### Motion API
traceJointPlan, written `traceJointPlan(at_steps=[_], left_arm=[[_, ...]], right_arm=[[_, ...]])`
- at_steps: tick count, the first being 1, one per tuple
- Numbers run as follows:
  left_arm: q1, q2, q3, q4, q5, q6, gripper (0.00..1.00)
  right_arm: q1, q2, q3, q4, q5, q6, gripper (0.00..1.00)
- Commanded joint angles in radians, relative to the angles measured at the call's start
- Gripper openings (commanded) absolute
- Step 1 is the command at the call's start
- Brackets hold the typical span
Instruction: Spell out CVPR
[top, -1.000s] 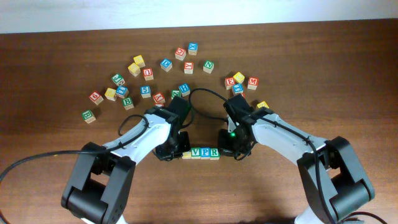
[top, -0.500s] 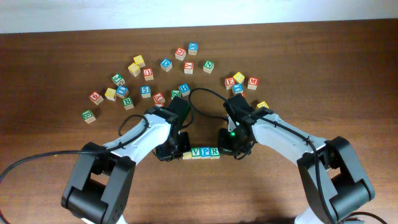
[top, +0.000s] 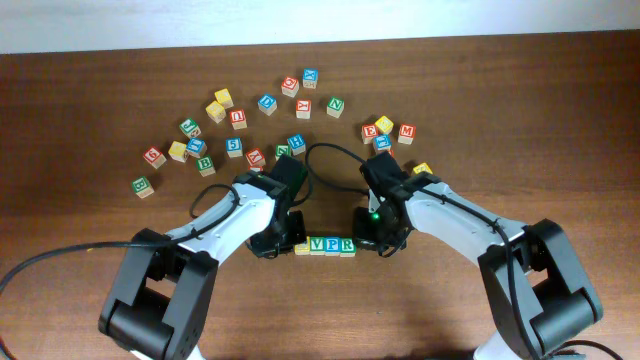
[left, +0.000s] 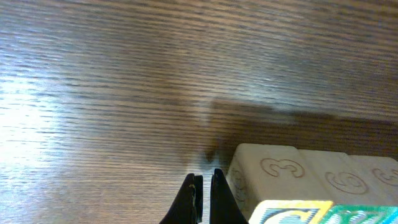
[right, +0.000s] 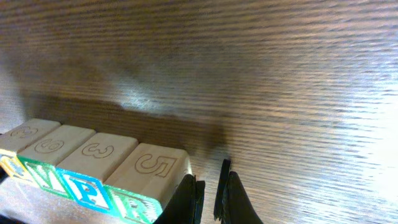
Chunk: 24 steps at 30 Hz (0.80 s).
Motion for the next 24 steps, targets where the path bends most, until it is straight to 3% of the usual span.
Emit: traceJointPlan(at_steps=[1,7,9,24], left_arm=[[0.001,-0.021,-0.002,0.005,-0.132,0.015,0.0],[0.053,-0.021,0.116,0.008,-0.142,0.015,0.0],[0.048,-0.021,0.152,0.035,-0.057,0.016,0.0],[-0.031,0.08,0.151,0.014,-0.002,0.016,0.0]], right_arm=[[-0.022,0.002,-0.003,-0.015,0.027,0.003,0.05],[-0.022,0.002,-0.003,-0.045,0.085,0.003,0.06],[-0.022,0.002,-0.003,-0.042,0.097,0.003,0.1],[-0.022,0.002,-0.003,-0.042,0.102,0.003,0.09]])
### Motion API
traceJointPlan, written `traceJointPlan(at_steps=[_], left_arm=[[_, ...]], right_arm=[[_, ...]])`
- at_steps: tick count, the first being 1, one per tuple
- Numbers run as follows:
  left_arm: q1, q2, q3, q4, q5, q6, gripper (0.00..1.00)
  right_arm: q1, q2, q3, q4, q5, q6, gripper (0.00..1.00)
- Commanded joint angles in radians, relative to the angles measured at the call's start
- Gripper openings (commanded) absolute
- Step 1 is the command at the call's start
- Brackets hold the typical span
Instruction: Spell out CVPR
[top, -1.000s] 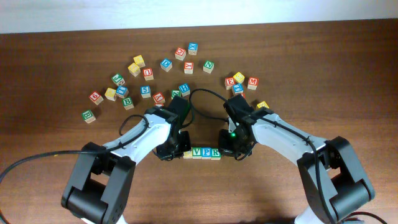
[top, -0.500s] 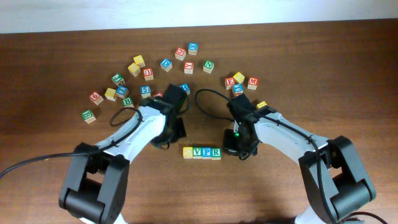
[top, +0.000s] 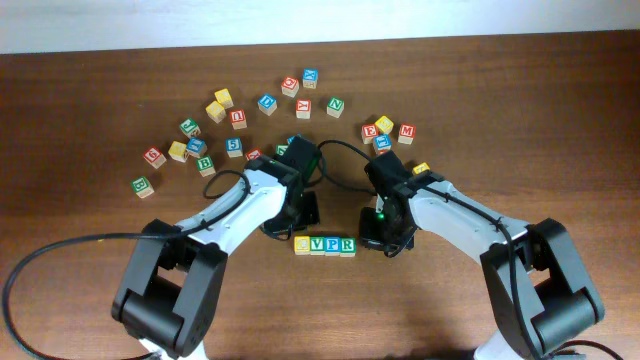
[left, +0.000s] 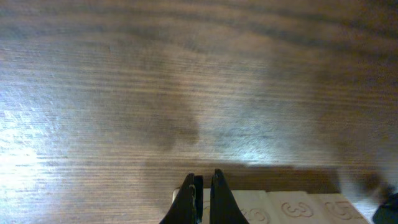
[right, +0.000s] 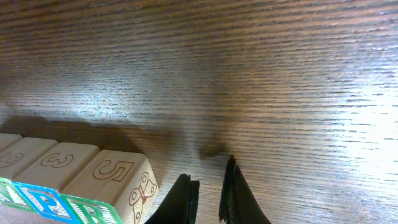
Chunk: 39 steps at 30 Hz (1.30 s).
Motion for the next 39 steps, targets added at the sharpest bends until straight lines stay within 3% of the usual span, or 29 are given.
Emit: traceJointPlan(at_steps=[1,32,39], left_arm=[[-0.001,0.018,0.011,-0.016,0.017,0.016,0.0],[0.003,0.018,0.011,-0.019,0.045,0.047,0.0],[0.116,0.018,0.05,-0.026,0.031,0.047,0.0]], right_arm=[[-0.003,0.002,-0.003,0.002,0.034,0.002,0.09],[-0.003,0.002,-0.003,-0.002,0.03,0.002,0.09],[-0.003,0.002,-0.003,-0.001,0.031,0.002,0.1]])
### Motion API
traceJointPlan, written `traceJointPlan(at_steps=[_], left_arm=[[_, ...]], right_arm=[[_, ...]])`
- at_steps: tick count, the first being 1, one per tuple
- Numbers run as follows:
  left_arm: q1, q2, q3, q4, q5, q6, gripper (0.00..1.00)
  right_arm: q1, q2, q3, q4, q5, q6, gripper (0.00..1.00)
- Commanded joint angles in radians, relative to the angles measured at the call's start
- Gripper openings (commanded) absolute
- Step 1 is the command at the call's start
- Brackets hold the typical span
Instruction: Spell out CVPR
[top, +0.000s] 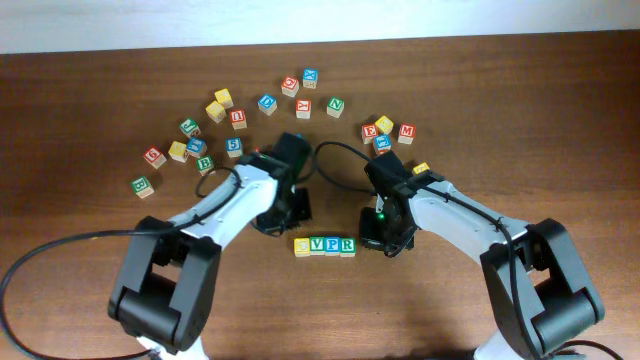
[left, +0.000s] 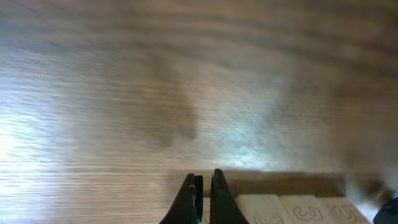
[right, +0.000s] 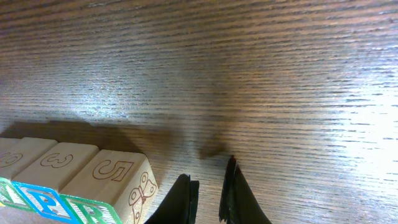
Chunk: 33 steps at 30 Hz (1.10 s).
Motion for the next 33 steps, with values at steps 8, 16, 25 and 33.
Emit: traceJointPlan(at_steps=[8,16,25,33], left_arm=[[-0.01,0.011,0.04,0.018,0.166,0.019,0.0],[-0.057,0.011,0.039,0.002,0.167,0.019,0.0],[-0.062,0.011,0.039,0.001,0.148,0.019,0.0],[-0.085,0.011,0.024,0.019,0.114,0.019,0.0]], right_arm=[[-0.003,0.002,-0.003,0.005,0.031,0.002,0.1],[-0.003,0.002,-0.003,0.004,0.031,0.002,0.09],[-0.003,0.002,-0.003,0.003,0.03,0.002,0.09],[-0.003,0.002,-0.003,-0.001,0.03,0.002,0.1]])
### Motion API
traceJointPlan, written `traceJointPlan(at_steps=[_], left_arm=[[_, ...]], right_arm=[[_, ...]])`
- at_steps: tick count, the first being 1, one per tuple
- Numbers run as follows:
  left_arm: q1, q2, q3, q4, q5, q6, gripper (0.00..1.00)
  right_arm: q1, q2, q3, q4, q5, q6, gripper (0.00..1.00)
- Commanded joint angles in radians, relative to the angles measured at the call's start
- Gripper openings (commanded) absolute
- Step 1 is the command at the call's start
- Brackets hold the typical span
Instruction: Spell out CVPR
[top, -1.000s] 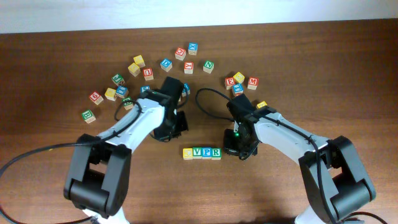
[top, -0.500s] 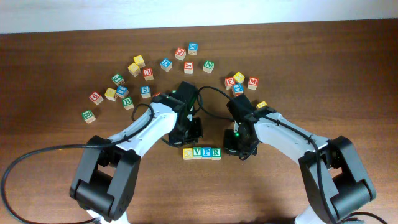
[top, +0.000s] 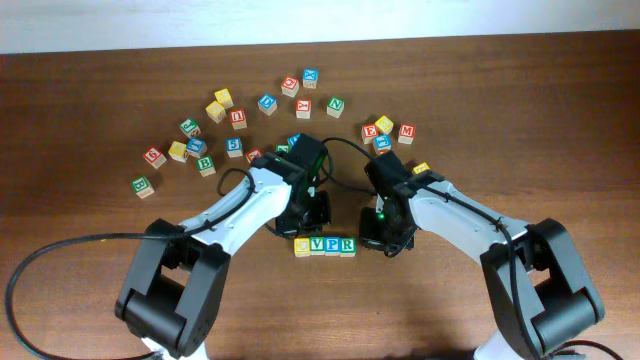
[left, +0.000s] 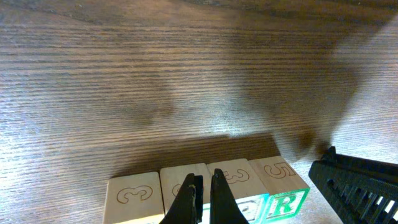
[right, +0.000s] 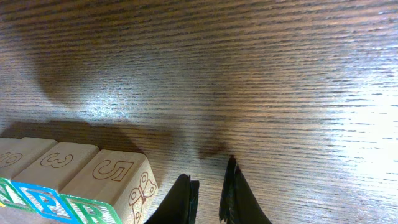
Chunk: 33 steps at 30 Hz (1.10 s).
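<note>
Four letter blocks stand in a row near the table's front: yellow C (top: 302, 246), V (top: 317, 245), P (top: 332, 245), R (top: 347, 245). In the left wrist view their tops show numbers, with the green R face (left: 287, 204) at the right end. My left gripper (top: 308, 222) (left: 205, 199) hangs just behind the row over the second block, shut and empty. To the right of the R block (right: 109, 177) sits my right gripper (top: 378, 240) (right: 210, 196), apart from it. Its fingers are nearly together with nothing between them.
Several loose letter blocks (top: 238, 117) lie scattered across the back of the table, from the far left (top: 142, 186) to a cluster at the right (top: 385, 130). A yellow block (top: 422, 168) lies beside the right arm. The right gripper's body (left: 360, 190) shows in the left wrist view.
My left gripper has shifted right and nearer the row, from behind its left end to over the second block. The right arm and the blocks have not moved.
First my left gripper was at the C end of the row and my right against the R end. Then the left was behind the row and the right slightly off the R. The left then stood further back-left, and now it is over the row's middle.
</note>
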Motion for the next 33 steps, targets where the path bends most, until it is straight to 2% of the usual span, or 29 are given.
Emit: traceJointPlan(at_steps=[1,15,21,27,33], left_arm=[[-0.001,0.011,0.001,-0.001,-0.016,0.015,0.0],[-0.001,0.011,-0.008,-0.002,-0.037,-0.004,0.0],[-0.001,0.011,-0.009,-0.004,-0.041,-0.004,0.0],[-0.001,0.013,-0.009,0.003,-0.042,-0.004,0.0],[-0.001,0.062,-0.009,0.014,-0.041,-0.003,0.0]], right_arm=[[-0.003,0.002,-0.003,-0.001,0.03,0.002,0.09],[-0.005,0.002,-0.003,0.051,0.031,0.01,0.1],[-0.076,0.002,-0.003,0.047,-0.007,0.009,0.09],[-0.08,0.002,-0.003,0.045,-0.011,0.009,0.09],[-0.081,0.002,-0.003,0.034,-0.011,0.009,0.09]])
